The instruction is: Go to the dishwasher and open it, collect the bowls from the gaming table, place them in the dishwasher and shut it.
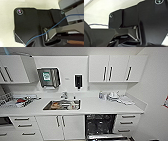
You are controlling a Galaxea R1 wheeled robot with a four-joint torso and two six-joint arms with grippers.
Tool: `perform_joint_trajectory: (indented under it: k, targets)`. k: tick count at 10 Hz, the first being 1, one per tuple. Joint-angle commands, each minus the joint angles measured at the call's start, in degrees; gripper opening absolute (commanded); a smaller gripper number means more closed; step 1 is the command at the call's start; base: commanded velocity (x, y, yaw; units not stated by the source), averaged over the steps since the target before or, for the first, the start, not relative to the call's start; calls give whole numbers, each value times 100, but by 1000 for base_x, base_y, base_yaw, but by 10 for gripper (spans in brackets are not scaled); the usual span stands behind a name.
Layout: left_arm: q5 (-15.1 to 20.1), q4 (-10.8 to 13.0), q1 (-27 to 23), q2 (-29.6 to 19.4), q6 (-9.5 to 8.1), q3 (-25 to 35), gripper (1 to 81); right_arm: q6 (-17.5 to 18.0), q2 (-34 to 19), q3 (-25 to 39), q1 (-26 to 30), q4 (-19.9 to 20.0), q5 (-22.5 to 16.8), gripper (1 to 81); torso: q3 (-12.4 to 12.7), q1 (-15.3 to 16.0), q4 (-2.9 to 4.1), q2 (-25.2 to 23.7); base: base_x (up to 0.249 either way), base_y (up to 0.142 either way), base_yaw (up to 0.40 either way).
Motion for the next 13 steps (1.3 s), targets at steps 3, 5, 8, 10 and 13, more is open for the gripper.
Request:
perform_joint_trajectory:
  k: [3,5,8,10,13]
  targets:
    - [285,76,-251,-38,59,48,811,-9,-7,60,241,-93,-238,811,0,-74,0,109,0,0,0]
    - [285,76,-251,-29,59,48,811,-9,-7,60,223,-93,-238,811,218,-78,0,96,0,0,0]
    - [284,76,-242,-29,68,48,811,-9,-7,60,232,-93,-238,811,192,-357,0,662,0,0,0]
    - [232,76,-234,-29,59,48,811,-9,1,51,241,-85,-238,811,240,-357,0,719,0,0,0]
    - [232,76,-225,-29,68,39,811,-9,10,69,249,-102,-247,811,680,-357,0,1231,0,0,0]
